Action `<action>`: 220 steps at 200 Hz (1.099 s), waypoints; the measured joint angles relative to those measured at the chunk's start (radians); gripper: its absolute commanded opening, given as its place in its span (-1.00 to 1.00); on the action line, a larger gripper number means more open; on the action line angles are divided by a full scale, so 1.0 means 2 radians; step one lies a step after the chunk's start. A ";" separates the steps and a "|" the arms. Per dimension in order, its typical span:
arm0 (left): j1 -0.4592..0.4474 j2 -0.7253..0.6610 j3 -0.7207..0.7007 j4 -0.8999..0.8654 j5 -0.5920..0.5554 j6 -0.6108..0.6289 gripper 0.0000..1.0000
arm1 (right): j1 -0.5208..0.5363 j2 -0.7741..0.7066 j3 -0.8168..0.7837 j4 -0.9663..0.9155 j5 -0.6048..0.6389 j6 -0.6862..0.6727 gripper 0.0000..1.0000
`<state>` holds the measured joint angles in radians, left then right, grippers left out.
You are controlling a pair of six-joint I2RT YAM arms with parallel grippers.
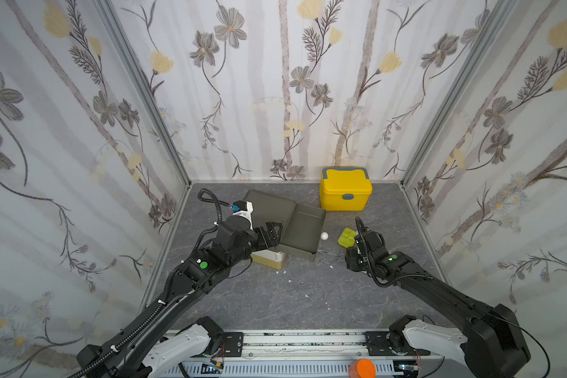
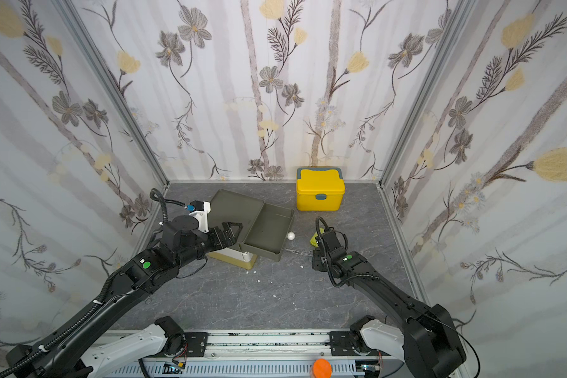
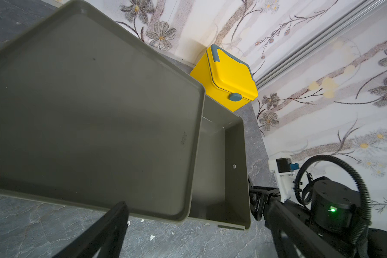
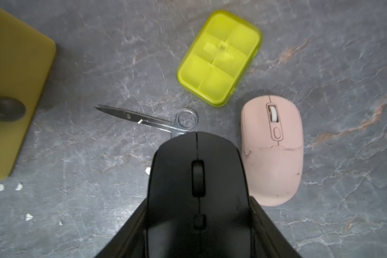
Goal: Take the mice out of the drawer
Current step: Place the mouse at the center of the board.
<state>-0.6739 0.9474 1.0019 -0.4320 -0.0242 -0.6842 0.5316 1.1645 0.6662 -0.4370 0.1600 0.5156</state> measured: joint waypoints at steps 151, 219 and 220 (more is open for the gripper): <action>0.004 -0.002 -0.004 -0.001 -0.018 -0.001 1.00 | 0.029 0.095 -0.041 0.065 0.028 0.025 0.22; 0.006 -0.001 -0.004 -0.001 -0.019 -0.001 1.00 | 0.023 0.134 -0.022 0.082 0.033 0.016 0.27; 0.006 -0.001 -0.004 -0.001 -0.019 -0.001 1.00 | 0.023 0.134 -0.022 0.082 0.033 0.016 0.27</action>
<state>-0.6617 0.9459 0.9947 -0.4347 -0.0616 -0.6857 0.5781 1.4326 0.6228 -0.2722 0.2256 0.5480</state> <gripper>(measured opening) 0.997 0.622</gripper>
